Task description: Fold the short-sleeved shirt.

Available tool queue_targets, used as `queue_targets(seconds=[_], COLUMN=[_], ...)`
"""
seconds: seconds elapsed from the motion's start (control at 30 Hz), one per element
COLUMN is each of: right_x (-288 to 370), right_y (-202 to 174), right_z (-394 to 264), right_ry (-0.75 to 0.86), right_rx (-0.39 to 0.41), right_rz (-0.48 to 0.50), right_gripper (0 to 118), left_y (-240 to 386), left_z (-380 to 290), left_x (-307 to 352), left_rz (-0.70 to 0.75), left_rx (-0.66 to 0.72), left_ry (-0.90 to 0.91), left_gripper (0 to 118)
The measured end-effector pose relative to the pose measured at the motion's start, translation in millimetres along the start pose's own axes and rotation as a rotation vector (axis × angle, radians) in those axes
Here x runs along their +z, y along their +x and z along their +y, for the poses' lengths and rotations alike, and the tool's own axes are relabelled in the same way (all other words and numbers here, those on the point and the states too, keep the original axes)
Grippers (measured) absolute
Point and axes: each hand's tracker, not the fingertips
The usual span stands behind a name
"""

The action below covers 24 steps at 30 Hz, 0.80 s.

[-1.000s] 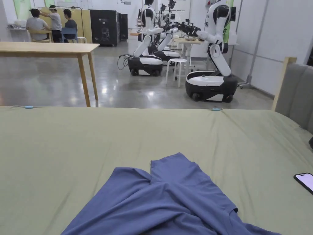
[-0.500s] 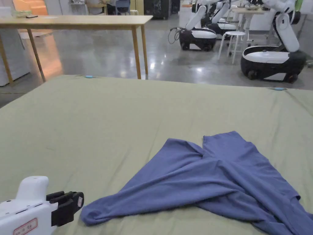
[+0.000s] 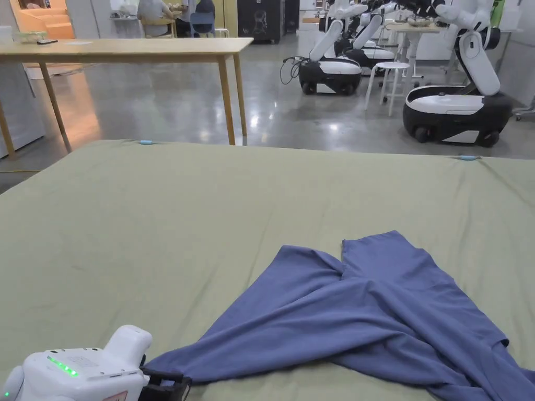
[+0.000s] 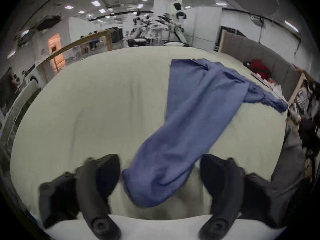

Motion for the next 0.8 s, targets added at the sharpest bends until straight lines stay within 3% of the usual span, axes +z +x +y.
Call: queue_targets(seconds=[0.07,0.13,0.17,0.2,0.23,0.3,0.33,0.47,0.57,0.6,0.8], right_x=[-1.7,-3.9,-5.3,-7.1,-9.0,-12.5,-14.5,-34.7,-66.1,-82.2,-245.9], right_y=[0.6,0.3,1.5,1.2,0.2,1.0,0.8,-2.5,-3.9,-2.5,28.7], right_z=[-0.4,-1.6,-1.5,-1.9,-2.5,-1.4,-0.6,12.0,33.9,43.1,98.1], right_ry=[-0.009,-0.019,-0.026,-0.034,-0.038,-0.048,-0.055,-0.103,-0.109,-0.103,-0.180], right_rx=[-0.004,-0.007,-0.009,-0.010,-0.007,-0.002,0.002,0.039,0.121,0.136,0.209], right_rz=[-0.003,-0.003,-0.004,-0.004,-0.008,-0.015,-0.014,-0.010,0.001,0.013,0.022], right_gripper=[0,0,0,0,0,0,0,0,0,0,1], left_y=[1.6,4.5,3.9,7.7,9.7,13.1,9.1,17.9,15.6,17.8,24.3], left_z=[-5.6,-9.2,-9.2,-13.0,-12.0,-10.6,-0.4,9.1,15.0,13.3,16.3], left_x=[-0.5,6.6,7.8,6.2,8.2,14.0,24.3,33.3,38.8,36.7,39.9], left_rz=[-0.010,-0.016,-0.017,-0.094,-0.074,-0.065,0.120,0.110,0.099,-0.018,-0.003], left_rx=[-0.014,0.003,0.003,0.084,0.075,0.064,-0.121,-0.127,-0.112,-0.004,-0.007], left_ry=[0.002,0.029,0.028,0.014,0.036,0.054,0.128,0.148,0.168,0.132,0.147], left_gripper=[61,48,28,18,7,6,5,5,5,5,5])
